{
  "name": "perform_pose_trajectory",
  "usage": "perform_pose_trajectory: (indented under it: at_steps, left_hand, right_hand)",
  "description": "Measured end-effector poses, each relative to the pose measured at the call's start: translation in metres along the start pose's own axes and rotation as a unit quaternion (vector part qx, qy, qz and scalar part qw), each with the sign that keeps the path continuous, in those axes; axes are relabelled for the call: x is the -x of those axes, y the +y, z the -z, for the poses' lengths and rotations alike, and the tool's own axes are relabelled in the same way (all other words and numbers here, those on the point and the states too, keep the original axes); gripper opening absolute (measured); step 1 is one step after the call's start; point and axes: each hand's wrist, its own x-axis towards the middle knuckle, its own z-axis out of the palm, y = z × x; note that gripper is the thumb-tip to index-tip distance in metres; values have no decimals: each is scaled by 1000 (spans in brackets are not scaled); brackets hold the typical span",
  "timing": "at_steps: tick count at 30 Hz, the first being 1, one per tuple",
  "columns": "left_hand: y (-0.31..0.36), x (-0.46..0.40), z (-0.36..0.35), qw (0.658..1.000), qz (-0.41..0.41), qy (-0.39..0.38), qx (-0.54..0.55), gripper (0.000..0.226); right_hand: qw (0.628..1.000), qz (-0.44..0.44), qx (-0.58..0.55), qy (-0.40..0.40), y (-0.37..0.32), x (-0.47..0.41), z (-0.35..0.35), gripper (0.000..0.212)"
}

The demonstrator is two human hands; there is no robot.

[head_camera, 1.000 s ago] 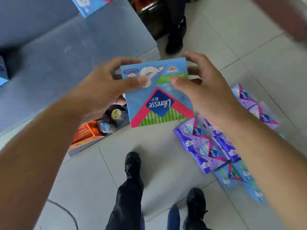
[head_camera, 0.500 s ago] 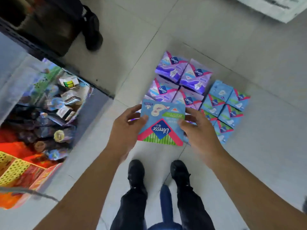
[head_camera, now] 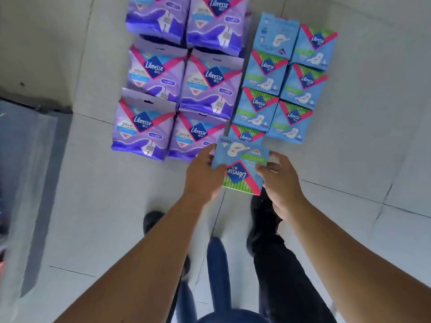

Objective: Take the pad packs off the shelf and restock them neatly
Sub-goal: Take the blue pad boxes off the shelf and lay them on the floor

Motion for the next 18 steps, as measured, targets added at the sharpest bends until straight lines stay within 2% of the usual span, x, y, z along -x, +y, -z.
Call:
perform_pose_trajectory:
  at_steps: [3,6,8,11,15,18]
  left_hand:
    - [-11,-49,-39,999,2,-35,-42,36]
    - [-24,-93,-67,995,6,-45,-90,44]
    - [-36,-118,-83,993,11,-58,-106,43]
    - [-48,-140,-100,994,8,-55,-98,46]
    - [-57,-147,-105,996,-44,-36,-68,49]
    - [-41,-127,-94,998,-45,-28,-45,37]
  right_hand:
    - [1000,-7,8,25,26,-53,18,39]
    - [999,-5,20,35,46,-98,24,34]
    - [1000,-4,1,18,55,-121,22,22]
    - [1000,4,-17,-9,63,-144,14,27]
    - [999,32,2,-18,63,-147,14,30]
    - [996,44,71,-13,46,-124,18,34]
